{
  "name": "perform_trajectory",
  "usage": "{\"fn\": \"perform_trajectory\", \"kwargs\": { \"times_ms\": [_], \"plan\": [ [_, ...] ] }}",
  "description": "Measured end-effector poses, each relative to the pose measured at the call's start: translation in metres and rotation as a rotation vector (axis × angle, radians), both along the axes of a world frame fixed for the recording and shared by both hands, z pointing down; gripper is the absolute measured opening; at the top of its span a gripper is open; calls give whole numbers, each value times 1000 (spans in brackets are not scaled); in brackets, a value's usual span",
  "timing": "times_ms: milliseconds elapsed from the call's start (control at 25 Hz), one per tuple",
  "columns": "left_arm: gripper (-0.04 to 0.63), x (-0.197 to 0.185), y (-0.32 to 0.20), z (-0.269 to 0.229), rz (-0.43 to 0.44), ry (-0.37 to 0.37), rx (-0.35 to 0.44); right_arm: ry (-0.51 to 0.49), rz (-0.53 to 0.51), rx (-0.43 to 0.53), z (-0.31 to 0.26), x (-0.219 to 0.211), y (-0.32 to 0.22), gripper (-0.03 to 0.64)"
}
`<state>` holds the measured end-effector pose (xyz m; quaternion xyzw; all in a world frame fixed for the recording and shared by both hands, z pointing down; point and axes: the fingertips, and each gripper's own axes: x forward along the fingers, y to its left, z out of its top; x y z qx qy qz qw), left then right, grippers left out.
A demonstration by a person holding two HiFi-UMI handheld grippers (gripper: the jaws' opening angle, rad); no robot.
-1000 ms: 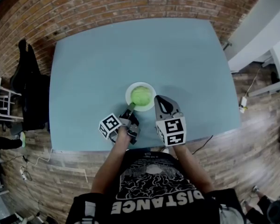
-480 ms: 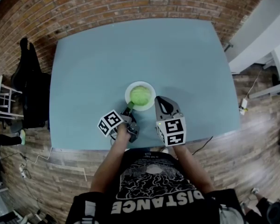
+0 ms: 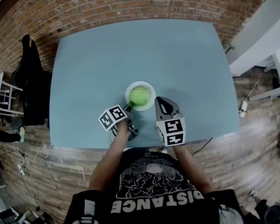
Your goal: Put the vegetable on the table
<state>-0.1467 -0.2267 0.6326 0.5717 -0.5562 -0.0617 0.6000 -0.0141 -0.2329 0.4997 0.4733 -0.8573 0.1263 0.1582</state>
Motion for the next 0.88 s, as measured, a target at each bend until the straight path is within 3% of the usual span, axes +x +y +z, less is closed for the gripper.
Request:
{"fn": "perform_trajectory", "kwargs": {
  "times_ms": [320,480,680,880],
  "plan": [
    [44,0,0,0,89,-167,-35,7,-12,-1,2,1,0,9],
    [52,-2,-2,-2,156,-290,-37,6,-18,-5,0,-1,0,9],
    [54,-9,-5,-14,217,-501,-7,8,-27,-4,2,-2,3,9],
    [54,-2,-8,-31,256,-541,81,8,-31,-7,2,-2,8,9]
  ]
}}
